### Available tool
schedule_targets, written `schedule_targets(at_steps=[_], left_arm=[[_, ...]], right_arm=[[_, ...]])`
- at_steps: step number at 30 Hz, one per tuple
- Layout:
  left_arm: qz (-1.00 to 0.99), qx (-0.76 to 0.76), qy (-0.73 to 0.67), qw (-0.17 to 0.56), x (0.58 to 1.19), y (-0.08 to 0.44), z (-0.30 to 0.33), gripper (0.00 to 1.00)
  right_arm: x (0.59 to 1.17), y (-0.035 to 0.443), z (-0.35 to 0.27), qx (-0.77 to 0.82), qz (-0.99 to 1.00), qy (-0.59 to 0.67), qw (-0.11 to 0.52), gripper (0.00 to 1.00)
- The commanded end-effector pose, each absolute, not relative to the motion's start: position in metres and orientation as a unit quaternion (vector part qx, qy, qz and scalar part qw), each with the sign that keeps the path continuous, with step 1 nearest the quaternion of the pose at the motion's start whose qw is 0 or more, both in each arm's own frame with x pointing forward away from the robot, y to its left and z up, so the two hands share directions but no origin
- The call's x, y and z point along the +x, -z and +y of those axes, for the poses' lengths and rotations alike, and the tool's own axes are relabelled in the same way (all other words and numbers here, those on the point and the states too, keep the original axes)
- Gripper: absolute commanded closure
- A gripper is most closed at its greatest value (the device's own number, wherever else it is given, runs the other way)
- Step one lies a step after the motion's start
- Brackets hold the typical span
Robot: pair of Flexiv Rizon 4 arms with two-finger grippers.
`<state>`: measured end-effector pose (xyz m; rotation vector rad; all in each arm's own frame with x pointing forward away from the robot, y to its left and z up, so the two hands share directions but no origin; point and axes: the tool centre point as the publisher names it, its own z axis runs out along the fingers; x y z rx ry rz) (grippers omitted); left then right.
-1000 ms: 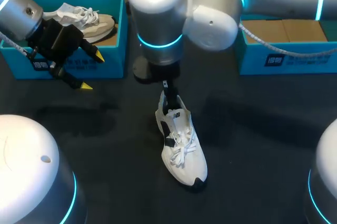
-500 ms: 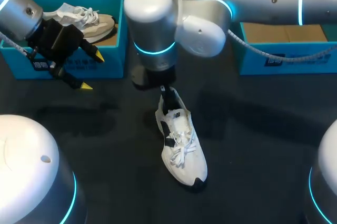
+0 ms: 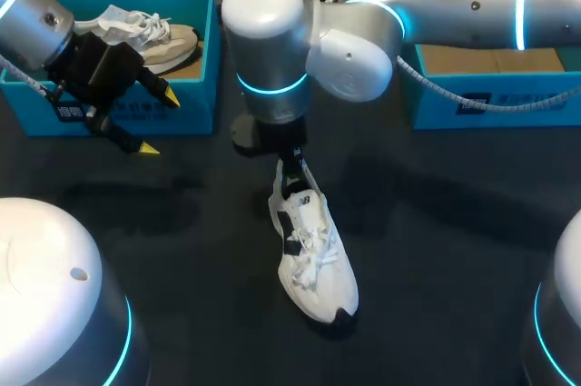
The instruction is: Take the shoe out of the shoebox, open the shoe tongue, remove and reinsert the insole, then place the shoe into the shoebox
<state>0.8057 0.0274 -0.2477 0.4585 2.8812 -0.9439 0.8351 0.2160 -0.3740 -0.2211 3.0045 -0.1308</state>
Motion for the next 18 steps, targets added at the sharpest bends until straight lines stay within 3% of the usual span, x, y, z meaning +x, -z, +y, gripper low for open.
schedule_targets(at_steps=[1,18], left_arm=[[0.939,0.149,0.306,0.038,0.805,0.248,0.028,0.0],[0.939,0.149,0.306,0.038,0.805,0.248,0.028,0.0]], right_arm=[[0.826,0.357,0.213,-0.057,0.995,0.046,0.068,1.0],[0.816,0.185,0.188,-0.072,0.992,0.031,0.098,1.0]])
